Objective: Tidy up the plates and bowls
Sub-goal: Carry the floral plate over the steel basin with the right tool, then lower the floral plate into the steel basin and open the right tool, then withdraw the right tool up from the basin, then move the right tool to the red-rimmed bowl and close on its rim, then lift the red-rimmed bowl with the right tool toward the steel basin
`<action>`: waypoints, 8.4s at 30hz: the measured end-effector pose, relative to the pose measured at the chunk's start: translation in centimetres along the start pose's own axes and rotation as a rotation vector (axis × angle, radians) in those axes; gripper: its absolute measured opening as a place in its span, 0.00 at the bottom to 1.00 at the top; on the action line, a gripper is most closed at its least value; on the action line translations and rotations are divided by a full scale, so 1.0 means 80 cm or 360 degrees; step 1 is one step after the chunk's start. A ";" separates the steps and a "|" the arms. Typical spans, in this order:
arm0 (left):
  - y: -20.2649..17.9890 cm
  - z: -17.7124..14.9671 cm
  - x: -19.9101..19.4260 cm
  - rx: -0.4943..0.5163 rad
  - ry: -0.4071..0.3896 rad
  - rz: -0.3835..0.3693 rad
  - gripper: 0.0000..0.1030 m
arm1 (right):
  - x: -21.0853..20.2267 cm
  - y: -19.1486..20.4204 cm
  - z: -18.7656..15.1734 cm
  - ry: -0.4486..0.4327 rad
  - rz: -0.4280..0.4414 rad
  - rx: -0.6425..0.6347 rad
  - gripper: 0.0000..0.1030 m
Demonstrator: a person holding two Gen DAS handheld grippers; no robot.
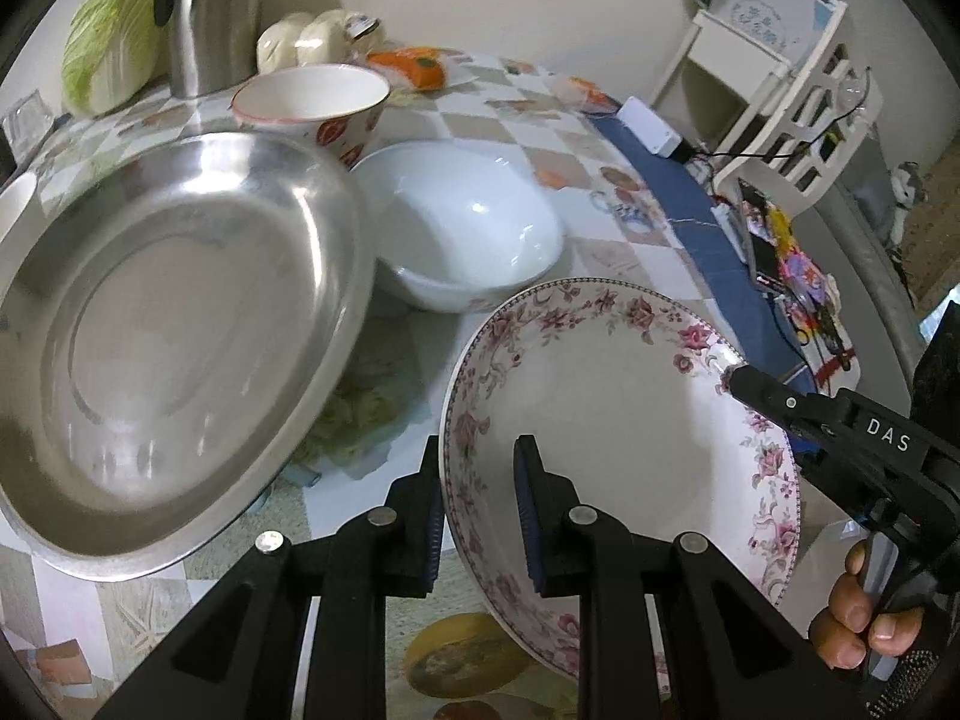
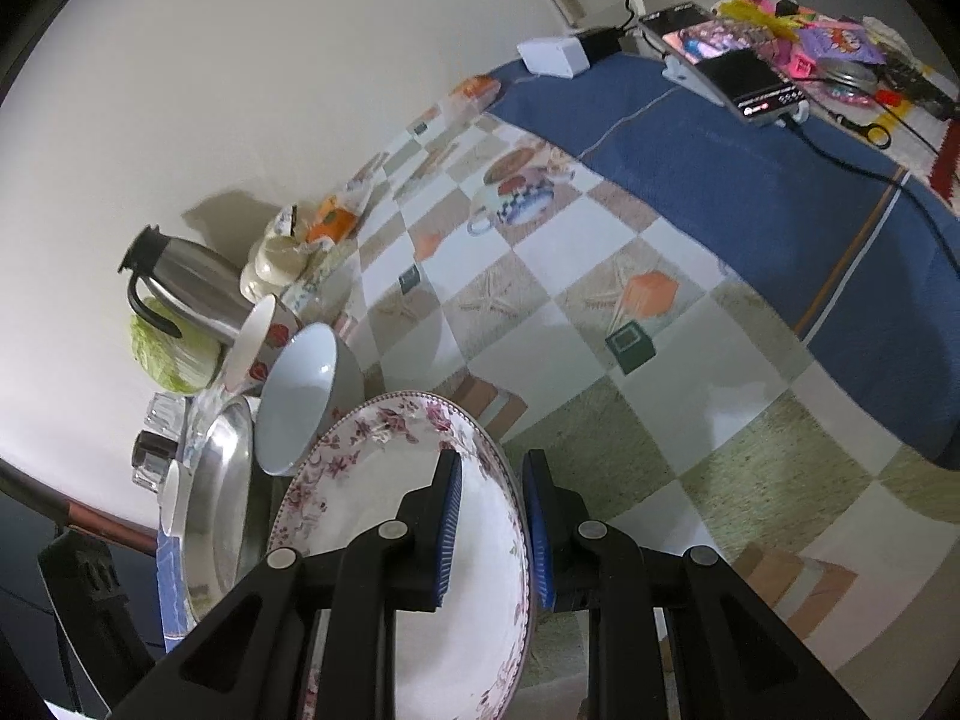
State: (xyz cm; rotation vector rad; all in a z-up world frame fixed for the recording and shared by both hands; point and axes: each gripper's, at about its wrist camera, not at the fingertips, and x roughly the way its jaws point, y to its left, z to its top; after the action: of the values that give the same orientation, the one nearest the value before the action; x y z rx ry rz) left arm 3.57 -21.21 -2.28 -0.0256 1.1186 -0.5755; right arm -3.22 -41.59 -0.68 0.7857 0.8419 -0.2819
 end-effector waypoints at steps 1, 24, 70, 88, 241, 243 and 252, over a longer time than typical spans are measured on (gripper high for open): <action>-0.002 0.001 -0.002 0.0009 -0.0014 -0.0006 0.21 | -0.002 -0.001 0.001 -0.0008 0.0009 0.0007 0.22; 0.050 0.060 -0.069 -0.0108 -0.0306 -0.0140 0.21 | -0.009 0.076 0.023 -0.0064 0.0162 -0.0114 0.22; 0.282 0.056 -0.082 -0.0659 -0.0336 -0.0005 0.23 | 0.158 0.266 -0.031 0.0301 0.0234 -0.0408 0.22; 0.287 0.058 -0.054 -0.0679 -0.0265 0.0029 0.23 | 0.176 0.262 -0.035 0.0312 0.0119 -0.0462 0.23; 0.160 0.268 -0.003 -0.0247 -0.0007 0.0262 0.16 | 0.205 0.329 0.111 0.0335 -0.0105 -0.0868 0.14; 0.161 0.258 -0.015 -0.0255 -0.0032 0.0260 0.16 | 0.192 0.327 0.100 0.0332 -0.0088 -0.0875 0.14; 0.191 0.186 -0.057 -0.0382 -0.0066 0.0265 0.16 | 0.162 0.331 0.028 0.0359 -0.0028 -0.0896 0.15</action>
State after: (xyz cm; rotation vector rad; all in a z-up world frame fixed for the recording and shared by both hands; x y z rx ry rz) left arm 21.29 -9.97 3.67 -0.1501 1.1319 -0.2892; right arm 20.09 -23.98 3.93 0.2840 1.0766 0.0359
